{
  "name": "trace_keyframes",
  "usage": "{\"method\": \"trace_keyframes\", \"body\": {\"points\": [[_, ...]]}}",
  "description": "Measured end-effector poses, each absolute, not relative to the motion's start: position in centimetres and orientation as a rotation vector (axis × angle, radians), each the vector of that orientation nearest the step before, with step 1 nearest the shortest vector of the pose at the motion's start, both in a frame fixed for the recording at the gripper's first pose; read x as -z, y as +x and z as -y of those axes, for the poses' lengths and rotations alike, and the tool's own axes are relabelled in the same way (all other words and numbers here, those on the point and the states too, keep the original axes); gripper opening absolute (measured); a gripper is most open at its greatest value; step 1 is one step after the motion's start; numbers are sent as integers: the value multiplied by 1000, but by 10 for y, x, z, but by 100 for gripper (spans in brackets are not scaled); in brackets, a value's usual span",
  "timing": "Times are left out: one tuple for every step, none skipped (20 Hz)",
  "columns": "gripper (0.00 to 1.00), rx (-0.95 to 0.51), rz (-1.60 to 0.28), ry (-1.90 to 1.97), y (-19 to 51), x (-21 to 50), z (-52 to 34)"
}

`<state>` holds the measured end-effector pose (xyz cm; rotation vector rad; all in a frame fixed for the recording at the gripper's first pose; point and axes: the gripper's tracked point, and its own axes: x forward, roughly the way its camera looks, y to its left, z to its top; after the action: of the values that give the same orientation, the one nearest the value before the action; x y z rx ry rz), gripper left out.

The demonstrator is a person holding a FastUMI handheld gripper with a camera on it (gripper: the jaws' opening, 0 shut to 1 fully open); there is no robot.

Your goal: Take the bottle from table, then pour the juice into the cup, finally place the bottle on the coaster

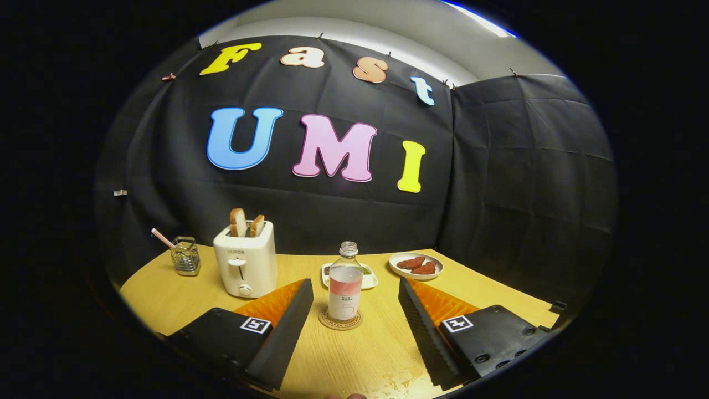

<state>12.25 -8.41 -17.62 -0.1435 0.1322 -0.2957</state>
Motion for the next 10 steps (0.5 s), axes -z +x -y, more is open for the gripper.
{"method": "trace_keyframes", "body": {"points": [[96, 274, -129, -135, 118, 171, 80], [96, 256, -124, -126, 113, 165, 76], [96, 236, -114, -116, 108, 157, 73], [96, 220, -102, -106, 103, 147, 72], [96, 203, -89, -96, 99, 136, 72], [96, 188, -75, -90, 94, 125, 73], [96, 181, -62, -88, 88, 114, 77], [96, 181, -45, -85, 82, 101, 84], [96, 174, -28, -73, 77, 90, 89], [96, 163, -13, -62, 74, 79, 93]]}}
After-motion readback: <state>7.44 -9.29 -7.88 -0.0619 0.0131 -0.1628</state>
